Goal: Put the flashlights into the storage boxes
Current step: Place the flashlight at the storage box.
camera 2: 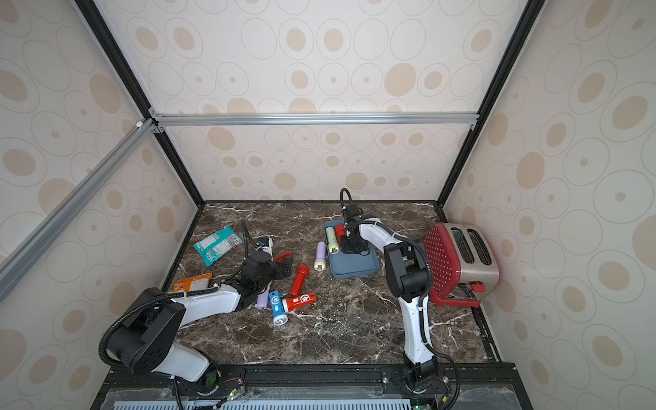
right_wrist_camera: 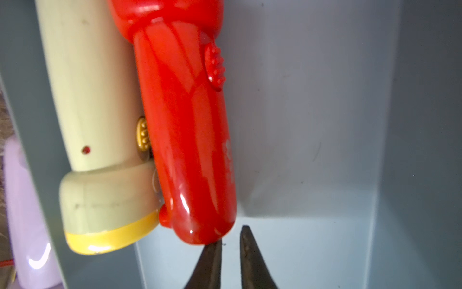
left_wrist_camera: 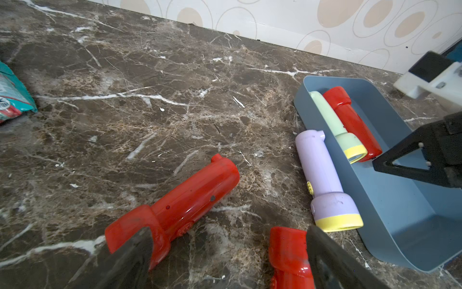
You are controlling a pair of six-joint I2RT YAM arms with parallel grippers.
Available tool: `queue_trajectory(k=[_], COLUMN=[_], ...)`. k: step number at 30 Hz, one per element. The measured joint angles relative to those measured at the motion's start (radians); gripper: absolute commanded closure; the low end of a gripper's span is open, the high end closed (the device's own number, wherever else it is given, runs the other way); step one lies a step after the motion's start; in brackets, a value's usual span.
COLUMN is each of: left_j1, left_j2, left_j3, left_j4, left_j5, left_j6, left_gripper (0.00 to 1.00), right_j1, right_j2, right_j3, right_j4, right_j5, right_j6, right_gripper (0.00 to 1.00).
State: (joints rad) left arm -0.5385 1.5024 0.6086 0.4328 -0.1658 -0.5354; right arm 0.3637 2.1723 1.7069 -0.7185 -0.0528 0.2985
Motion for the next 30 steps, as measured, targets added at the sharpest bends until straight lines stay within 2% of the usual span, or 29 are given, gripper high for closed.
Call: queue_trajectory(k=[30], left_j1=[0.000], left_j2=[-0.028], left_j3=[-0.014], left_j4=[0.027], left_j5=[0.003], left_j6=[0.001], left_gripper=[0.01], right_j1=[0.001], right_j2=[0.063], right_j3=[0.064], right_j4=[-0.014], right_j5=[-0.029], right_j6=[-0.003], right_gripper=[0.81])
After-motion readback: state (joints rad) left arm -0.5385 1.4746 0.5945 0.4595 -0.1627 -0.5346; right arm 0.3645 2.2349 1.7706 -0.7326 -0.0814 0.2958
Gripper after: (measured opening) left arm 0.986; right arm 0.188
